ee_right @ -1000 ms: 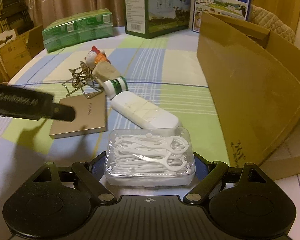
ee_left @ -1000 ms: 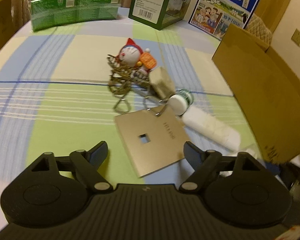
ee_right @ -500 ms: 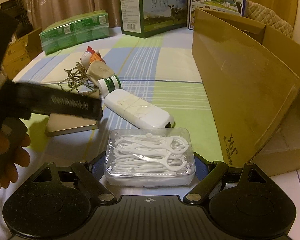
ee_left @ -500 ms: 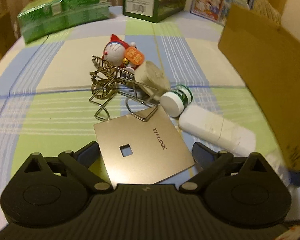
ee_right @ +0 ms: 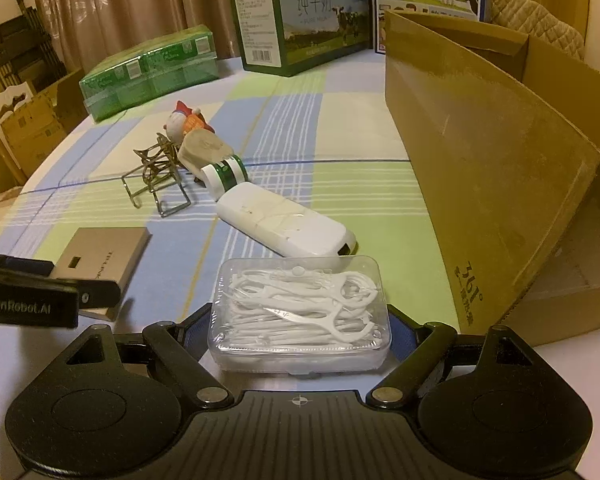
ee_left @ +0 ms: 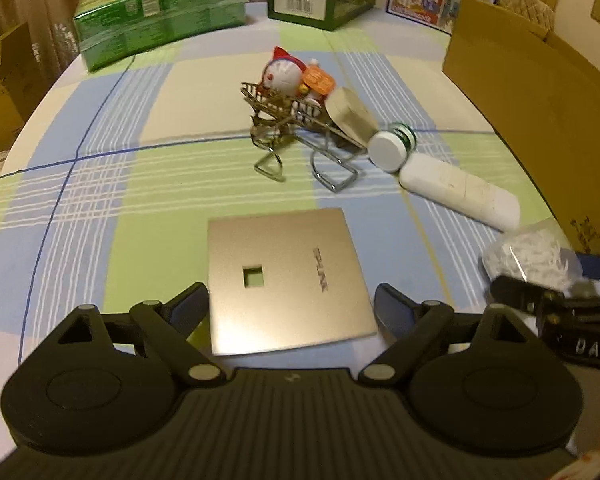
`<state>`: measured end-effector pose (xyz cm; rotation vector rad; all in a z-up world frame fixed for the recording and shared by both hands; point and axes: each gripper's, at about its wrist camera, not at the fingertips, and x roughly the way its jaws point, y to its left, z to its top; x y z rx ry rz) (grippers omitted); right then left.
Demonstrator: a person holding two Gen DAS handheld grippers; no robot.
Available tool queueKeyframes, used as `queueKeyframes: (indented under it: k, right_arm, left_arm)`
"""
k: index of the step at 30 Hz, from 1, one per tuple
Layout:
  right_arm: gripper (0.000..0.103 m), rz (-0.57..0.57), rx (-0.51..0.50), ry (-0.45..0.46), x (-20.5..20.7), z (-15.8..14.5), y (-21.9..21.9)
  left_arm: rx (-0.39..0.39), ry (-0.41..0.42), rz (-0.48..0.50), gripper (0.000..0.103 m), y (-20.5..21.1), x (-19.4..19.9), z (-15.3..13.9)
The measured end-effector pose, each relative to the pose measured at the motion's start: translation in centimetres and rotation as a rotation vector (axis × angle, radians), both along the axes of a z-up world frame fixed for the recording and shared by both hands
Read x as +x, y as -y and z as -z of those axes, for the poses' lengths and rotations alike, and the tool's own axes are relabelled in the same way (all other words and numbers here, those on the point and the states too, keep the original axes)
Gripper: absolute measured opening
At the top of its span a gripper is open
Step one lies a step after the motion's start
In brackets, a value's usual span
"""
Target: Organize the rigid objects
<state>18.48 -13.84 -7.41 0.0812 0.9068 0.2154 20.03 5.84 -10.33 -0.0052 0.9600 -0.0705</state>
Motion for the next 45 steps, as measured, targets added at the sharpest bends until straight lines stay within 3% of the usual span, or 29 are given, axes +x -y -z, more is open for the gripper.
queueKeyframes:
  k: [9,13,25,35,45]
  right_arm:
    - [0.083,0.014,0.002,-0.002,0.1,0.1,0.1]
    - [0.083,0.002,0.004,0.005,0.1,0.1,-0.1]
    - [0.083,-0.040,0.017,0.064,-0.5,-1.8,-0.3]
    - [0.083,-0.073,0.012,0.160,-2.8,-7.3,0.2]
    - [0.083,0.047,-0.002,0.248,-4.3,-14.3,7.4]
  left_arm:
    - [0.032,0.016,-0.014,0.087,0.5,1.2,0.8]
    - [0.005,0.014,-0.019,0.086,0.2,0.8,0.5]
    - [0.010,0.122,-0.020,0.086,-0.7,-1.3,-3.4]
    - [0.009,0.185,-0.024,0.086,-0.5,-4.1,-9.4]
    - [-0.025,0.244,0.074,0.086,5.7,-6.7,-14.5]
